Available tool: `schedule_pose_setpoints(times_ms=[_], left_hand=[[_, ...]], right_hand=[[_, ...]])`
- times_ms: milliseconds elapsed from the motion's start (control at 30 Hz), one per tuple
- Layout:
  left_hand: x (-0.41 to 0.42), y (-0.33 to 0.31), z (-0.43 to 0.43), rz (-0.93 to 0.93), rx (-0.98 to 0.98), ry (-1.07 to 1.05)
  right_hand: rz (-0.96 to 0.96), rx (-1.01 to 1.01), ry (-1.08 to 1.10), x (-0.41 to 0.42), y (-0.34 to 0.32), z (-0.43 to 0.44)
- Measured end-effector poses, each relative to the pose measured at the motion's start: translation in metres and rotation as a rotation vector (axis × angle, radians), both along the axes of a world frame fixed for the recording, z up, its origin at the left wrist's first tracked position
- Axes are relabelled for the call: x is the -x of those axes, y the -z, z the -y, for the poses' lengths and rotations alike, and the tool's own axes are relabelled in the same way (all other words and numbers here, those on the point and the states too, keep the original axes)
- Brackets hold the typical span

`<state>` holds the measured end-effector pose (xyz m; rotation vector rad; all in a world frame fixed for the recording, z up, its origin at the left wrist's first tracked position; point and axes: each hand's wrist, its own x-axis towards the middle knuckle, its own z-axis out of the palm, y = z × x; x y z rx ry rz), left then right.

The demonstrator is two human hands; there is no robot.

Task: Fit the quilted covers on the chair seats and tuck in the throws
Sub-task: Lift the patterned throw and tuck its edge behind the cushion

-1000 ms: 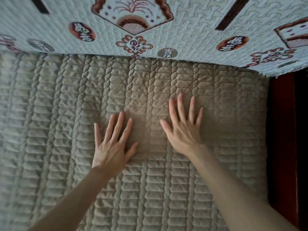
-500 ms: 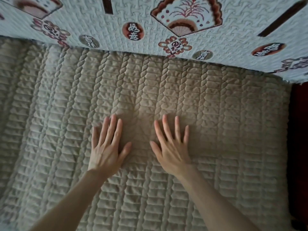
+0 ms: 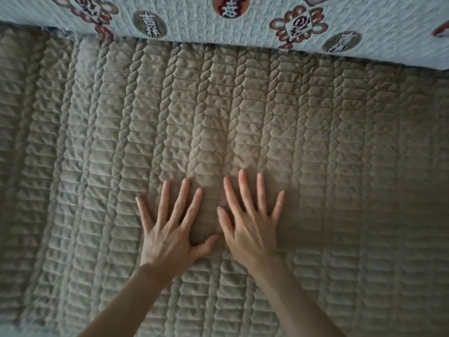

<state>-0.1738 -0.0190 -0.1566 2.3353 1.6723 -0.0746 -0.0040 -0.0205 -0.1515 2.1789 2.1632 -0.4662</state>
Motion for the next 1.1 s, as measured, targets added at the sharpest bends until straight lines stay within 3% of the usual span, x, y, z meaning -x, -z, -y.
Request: schedule_pose_setpoints(times_ms=[333,1100], left_hand=[[-0.031,0.011,-0.07,-0.056,0.071,0.026],[-0.104,0.019,-0.245,-0.097,-0.061,-0.063]], right_hand=[[0.077,0.019,0.018,-0.043,0.015,-0.048],[0.128,-0.035,0.059,-0.117,0.022,-0.226]])
